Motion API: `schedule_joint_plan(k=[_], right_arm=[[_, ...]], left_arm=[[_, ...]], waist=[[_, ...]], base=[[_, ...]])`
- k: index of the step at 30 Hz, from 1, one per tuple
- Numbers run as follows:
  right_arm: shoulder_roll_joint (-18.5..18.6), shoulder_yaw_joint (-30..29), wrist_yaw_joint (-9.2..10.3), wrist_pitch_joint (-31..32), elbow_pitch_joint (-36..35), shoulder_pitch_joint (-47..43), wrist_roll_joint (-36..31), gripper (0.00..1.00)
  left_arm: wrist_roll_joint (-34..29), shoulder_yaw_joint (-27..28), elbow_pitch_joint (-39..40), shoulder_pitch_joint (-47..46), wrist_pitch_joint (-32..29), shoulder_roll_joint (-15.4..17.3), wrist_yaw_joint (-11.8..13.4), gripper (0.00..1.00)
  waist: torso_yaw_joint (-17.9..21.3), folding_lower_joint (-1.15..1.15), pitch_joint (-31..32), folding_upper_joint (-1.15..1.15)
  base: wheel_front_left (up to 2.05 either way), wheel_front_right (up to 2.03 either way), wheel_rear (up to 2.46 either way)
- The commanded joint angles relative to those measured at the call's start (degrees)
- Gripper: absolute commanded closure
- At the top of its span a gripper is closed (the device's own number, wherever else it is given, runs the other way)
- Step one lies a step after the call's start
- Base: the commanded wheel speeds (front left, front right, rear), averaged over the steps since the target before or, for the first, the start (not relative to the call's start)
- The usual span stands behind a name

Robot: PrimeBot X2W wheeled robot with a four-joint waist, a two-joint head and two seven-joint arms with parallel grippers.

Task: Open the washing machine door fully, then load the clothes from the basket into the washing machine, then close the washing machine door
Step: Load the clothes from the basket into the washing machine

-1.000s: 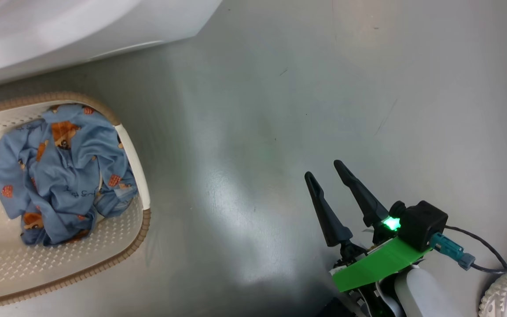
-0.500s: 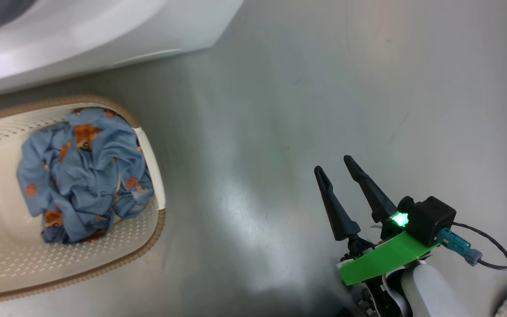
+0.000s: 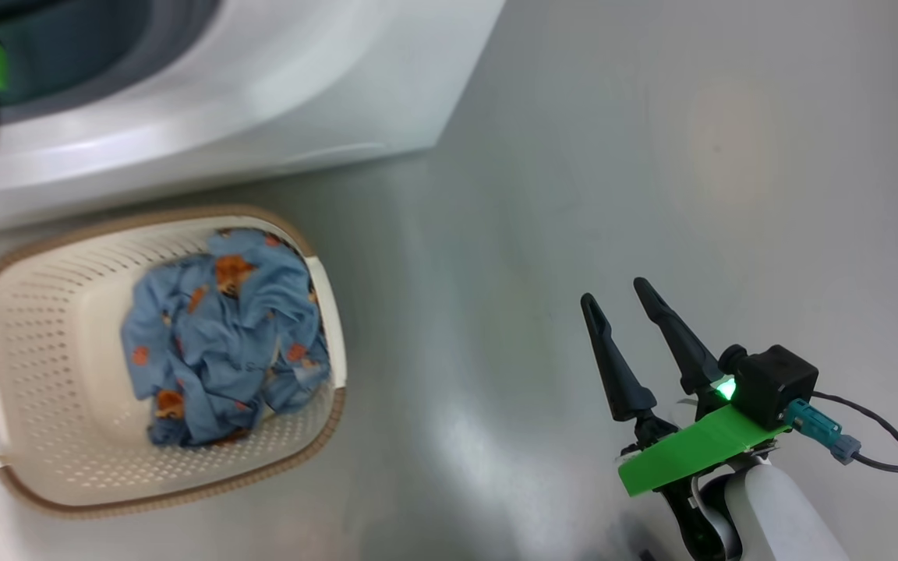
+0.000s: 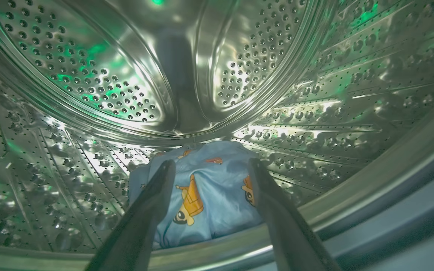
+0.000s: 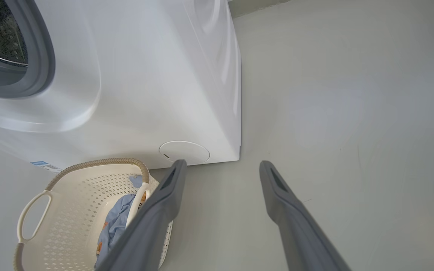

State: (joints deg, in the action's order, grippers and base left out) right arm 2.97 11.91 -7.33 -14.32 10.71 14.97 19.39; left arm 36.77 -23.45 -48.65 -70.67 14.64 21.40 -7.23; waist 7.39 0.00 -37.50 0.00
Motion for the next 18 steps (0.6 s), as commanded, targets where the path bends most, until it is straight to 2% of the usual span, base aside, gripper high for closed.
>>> schedule_joint_plan(k=[1,9,18], right_arm=[[-0.1,1.0,-0.16,-0.7,-0.7,-2.1,-0.7,0.0],[-0.1,-0.1,-0.16,-0.7,1.5,-3.9,-2.8,0.0],[-0.1,-0.4,-0.16,-0.7,2.5,-5.6,-3.1,0.0]], left_arm=[[-0.3,1.6,1.7,1.4,0.3,2.4,0.4,0.0],[-2.3,6.2,9.2,12.8,0.3,-0.5,1.4,0.0],[-6.5,12.0,18.4,24.6,0.4,-2.8,2.5,0.0]], waist=[[-2.2,0.0,3.5,0.0],[-5.2,0.0,10.4,0.0],[-6.0,0.0,15.9,0.0]], base=[[0.0,0.0,0.0],[0.0,0.0,0.0],[0.0,0.0,0.0]])
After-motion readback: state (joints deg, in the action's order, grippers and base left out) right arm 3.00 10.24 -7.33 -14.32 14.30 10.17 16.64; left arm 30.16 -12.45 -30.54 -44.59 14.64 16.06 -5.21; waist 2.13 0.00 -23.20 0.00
